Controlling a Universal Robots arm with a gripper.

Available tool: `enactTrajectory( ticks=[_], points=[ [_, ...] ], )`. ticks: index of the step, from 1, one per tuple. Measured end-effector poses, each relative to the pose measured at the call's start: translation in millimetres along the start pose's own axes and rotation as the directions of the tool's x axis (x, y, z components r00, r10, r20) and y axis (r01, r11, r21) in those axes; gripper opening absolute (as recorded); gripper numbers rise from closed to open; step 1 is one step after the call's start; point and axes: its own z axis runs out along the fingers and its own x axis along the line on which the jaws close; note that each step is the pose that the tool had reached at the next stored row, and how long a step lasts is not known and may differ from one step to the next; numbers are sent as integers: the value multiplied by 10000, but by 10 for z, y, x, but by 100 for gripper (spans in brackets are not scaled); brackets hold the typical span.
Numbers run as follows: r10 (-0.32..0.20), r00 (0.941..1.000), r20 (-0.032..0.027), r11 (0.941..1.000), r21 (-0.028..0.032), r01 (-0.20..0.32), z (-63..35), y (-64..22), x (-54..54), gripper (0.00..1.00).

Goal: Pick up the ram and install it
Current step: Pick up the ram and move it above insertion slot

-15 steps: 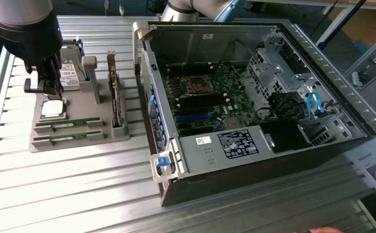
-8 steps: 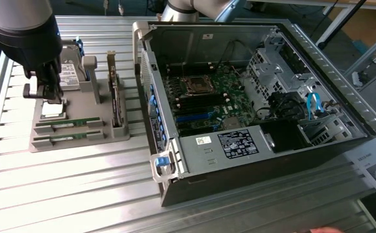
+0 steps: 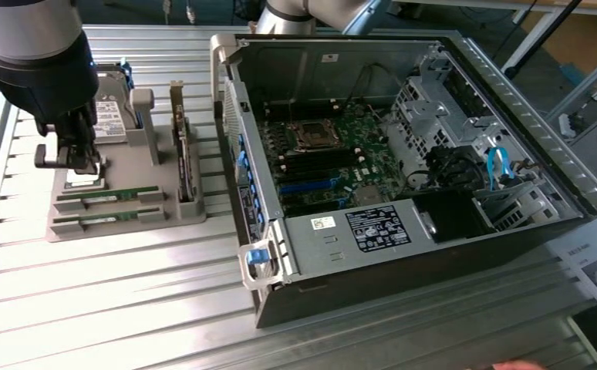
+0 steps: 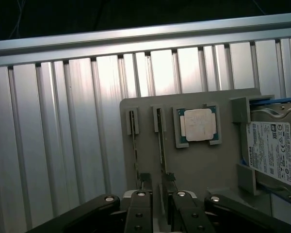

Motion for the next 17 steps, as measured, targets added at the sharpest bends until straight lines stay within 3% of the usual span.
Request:
enactTrajectory(
  ticks=[12,17],
  points=[
    [0,10000,1,10000,0,0,0,-7,68,24],
    [-1,10000,1,10000,0,1,96,-12,73,24]
  ],
)
